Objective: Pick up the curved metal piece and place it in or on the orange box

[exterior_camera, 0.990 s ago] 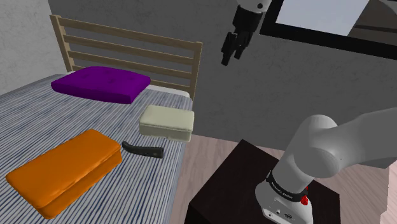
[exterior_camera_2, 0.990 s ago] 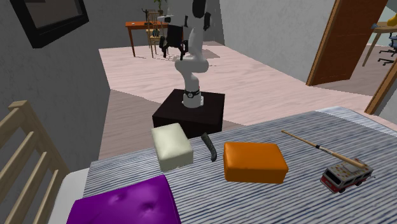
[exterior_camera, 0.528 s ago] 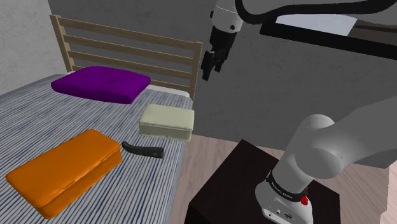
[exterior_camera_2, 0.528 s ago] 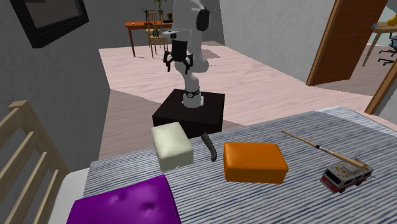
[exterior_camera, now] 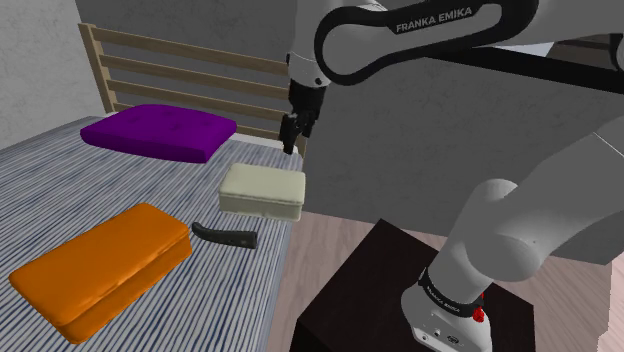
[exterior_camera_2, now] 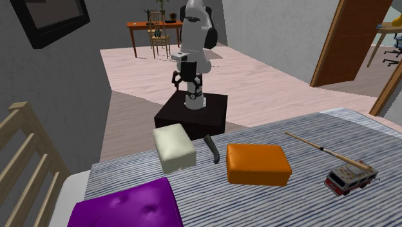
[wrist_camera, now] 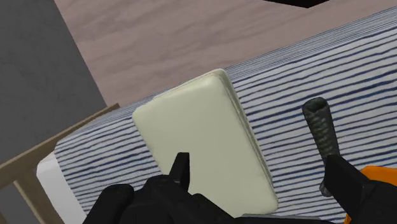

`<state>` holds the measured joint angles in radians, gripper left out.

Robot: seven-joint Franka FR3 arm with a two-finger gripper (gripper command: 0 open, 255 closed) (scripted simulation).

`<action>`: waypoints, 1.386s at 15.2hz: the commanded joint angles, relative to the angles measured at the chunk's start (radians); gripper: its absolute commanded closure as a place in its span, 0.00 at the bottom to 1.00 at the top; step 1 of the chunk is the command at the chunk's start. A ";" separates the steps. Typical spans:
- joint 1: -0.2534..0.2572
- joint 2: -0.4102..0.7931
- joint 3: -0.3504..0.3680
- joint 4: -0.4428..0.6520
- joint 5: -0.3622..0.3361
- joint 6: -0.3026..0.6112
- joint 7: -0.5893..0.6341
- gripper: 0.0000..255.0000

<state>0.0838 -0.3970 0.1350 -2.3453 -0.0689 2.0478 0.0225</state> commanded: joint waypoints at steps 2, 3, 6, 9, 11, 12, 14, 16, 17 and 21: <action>0.013 0.093 0.022 0.008 -0.007 0.073 0.004 0.00; 0.017 0.125 0.030 0.015 -0.011 0.095 0.006 0.00; 0.028 0.224 0.051 0.040 -0.027 0.155 0.015 0.00; 0.040 0.326 0.072 0.074 -0.050 0.209 0.027 0.00; 0.049 0.396 0.084 0.101 -0.070 0.240 0.037 0.00; 0.054 0.430 0.089 0.116 -0.081 0.255 0.042 0.00; 0.065 0.501 0.098 0.149 -0.104 0.281 0.053 0.00; 0.079 0.572 0.104 0.185 -0.129 0.303 0.065 0.00; 0.087 0.607 0.106 0.205 -0.142 0.313 0.070 0.00; 0.124 0.749 0.108 0.292 -0.191 0.344 0.089 0.00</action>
<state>0.1982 0.3083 0.2442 -2.0839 -0.2458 2.3851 0.1083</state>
